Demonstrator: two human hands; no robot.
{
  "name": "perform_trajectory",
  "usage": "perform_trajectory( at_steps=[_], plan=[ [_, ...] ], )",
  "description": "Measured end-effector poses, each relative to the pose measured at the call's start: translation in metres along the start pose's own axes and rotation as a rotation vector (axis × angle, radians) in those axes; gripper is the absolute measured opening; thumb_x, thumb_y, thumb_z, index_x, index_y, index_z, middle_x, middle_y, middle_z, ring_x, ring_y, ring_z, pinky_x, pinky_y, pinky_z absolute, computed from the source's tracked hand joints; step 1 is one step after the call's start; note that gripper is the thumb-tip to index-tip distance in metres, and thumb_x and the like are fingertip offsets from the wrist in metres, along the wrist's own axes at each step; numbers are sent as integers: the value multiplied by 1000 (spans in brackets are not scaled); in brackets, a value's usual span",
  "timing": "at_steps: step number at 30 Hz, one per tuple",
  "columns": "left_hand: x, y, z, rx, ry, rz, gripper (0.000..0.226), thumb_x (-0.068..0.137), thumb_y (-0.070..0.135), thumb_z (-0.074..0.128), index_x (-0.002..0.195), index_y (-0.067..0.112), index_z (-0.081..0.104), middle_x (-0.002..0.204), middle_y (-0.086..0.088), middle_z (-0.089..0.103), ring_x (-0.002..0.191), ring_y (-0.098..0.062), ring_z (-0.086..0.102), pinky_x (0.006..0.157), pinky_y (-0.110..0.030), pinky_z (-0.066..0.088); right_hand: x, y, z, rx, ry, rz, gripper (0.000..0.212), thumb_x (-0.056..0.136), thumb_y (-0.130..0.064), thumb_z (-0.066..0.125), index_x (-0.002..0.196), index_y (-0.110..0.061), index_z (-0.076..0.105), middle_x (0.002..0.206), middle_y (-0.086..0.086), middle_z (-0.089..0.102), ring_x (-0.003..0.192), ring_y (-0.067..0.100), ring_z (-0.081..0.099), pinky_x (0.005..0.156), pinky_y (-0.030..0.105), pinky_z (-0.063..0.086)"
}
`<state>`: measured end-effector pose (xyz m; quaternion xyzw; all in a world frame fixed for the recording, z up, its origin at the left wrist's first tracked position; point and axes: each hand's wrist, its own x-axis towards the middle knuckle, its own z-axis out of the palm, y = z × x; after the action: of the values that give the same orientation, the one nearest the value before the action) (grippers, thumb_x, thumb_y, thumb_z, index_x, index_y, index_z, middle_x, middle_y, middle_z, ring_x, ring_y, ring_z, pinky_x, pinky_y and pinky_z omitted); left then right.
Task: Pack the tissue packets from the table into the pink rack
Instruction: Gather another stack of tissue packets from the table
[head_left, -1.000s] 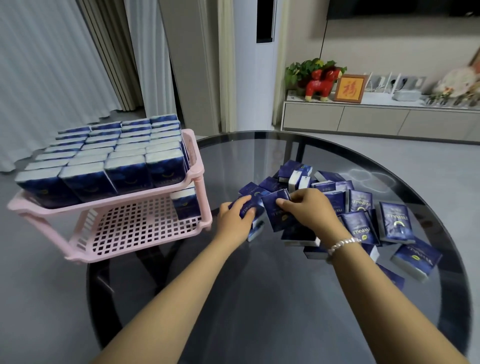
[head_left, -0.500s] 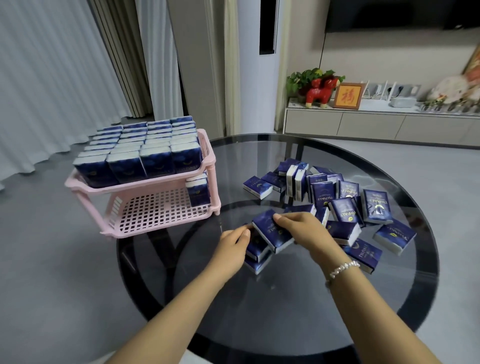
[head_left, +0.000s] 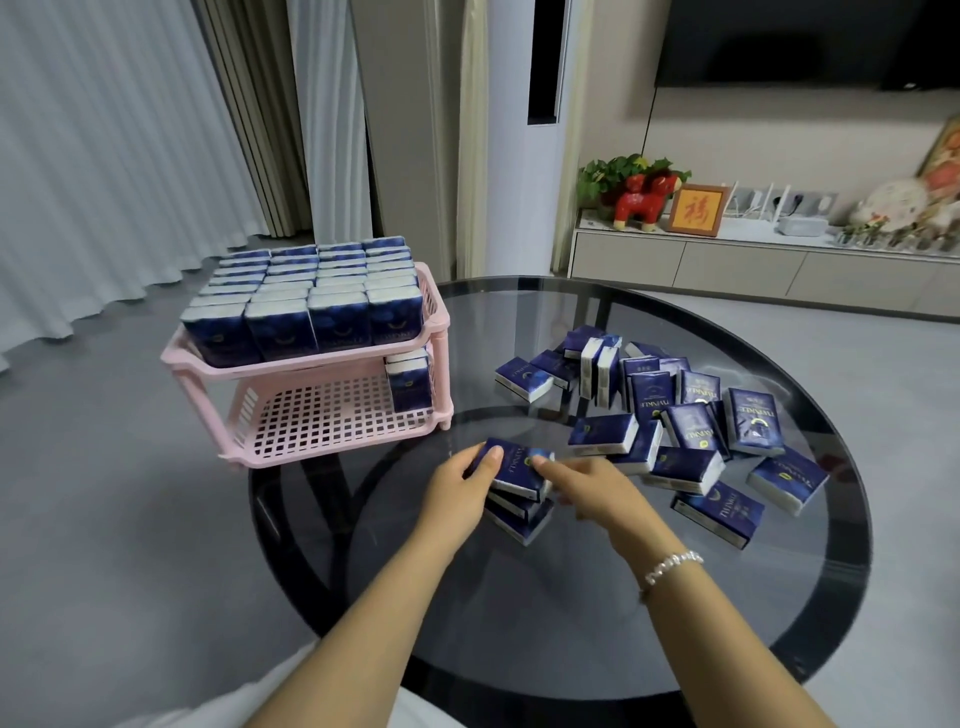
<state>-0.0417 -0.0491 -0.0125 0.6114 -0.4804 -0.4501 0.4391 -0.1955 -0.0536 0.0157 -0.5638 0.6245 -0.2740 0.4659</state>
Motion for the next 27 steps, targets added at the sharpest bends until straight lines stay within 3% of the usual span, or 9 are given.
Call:
perform_trajectory(
  at_steps=[2, 5, 8, 11, 15, 17, 20, 23, 27],
  plan=[
    [1, 2, 1, 15, 12, 18, 28, 96, 33, 51, 114, 18, 66, 106, 3, 70, 97, -11, 64, 78, -20, 46, -4, 5, 0, 12, -37, -5, 39, 89, -42, 56, 86, -7, 70, 75, 1, 60, 68, 10, 53, 59, 20, 39],
    [-1, 5, 3, 33, 22, 80, 24, 97, 34, 48, 105, 24, 68, 99, 5, 71, 94, -12, 64, 80, -23, 47, -7, -1, 2, 128, 74, -64, 31, 89, -37, 58, 83, -9, 71, 67, -2, 59, 64, 6, 52, 61, 19, 40],
    [-4, 11, 0, -8, 29, 129, 30, 98, 36, 45, 115, 22, 65, 104, 8, 70, 98, -6, 63, 78, -15, 45, -10, -12, -2, 195, 104, -118, 18, 90, -34, 59, 77, -24, 68, 65, -5, 57, 65, 4, 54, 65, 20, 42],
    [-6, 17, -5, -25, 21, 151, 32, 98, 37, 44, 124, 26, 60, 103, 15, 65, 91, 8, 58, 70, 0, 41, -15, -17, -2, 217, 100, -129, 14, 89, -34, 59, 82, -25, 67, 68, -3, 59, 68, 6, 55, 63, 19, 44],
    [-7, 17, -10, -15, -21, 190, 38, 97, 36, 46, 132, 23, 55, 114, 14, 64, 99, 6, 57, 74, -2, 42, -17, -14, 5, 287, 154, -147, 13, 89, -32, 59, 82, -24, 67, 62, -13, 60, 64, 1, 55, 60, 17, 41],
    [-7, 16, -12, -66, -39, 186, 38, 96, 31, 50, 132, 21, 55, 116, 10, 66, 96, 7, 59, 72, -1, 43, -18, -12, 10, 322, 186, -174, 10, 90, -30, 59, 86, -25, 67, 69, -15, 64, 63, -5, 59, 59, 13, 41],
    [-6, 14, -17, -215, -86, 92, 43, 93, 24, 57, 135, 23, 49, 116, 6, 65, 98, -1, 63, 78, -13, 49, -17, -11, 14, 419, 173, -189, 13, 91, -24, 58, 102, -21, 64, 86, -9, 70, 68, -5, 64, 58, 10, 45],
    [-7, 11, -23, -267, -162, 12, 39, 92, 20, 60, 130, 24, 52, 113, 1, 68, 99, -12, 66, 85, -24, 51, -15, -11, 14, 441, 123, -170, 19, 90, -21, 60, 108, -18, 64, 93, -2, 72, 75, 4, 65, 65, 19, 49],
    [-7, 7, -25, -68, -99, 69, 22, 93, 27, 56, 112, 23, 66, 104, 3, 73, 99, -15, 67, 96, -36, 50, -14, -6, 18, 412, 84, -90, 10, 90, -21, 60, 86, -19, 69, 81, 2, 70, 68, 10, 62, 73, 28, 54]
  ],
)
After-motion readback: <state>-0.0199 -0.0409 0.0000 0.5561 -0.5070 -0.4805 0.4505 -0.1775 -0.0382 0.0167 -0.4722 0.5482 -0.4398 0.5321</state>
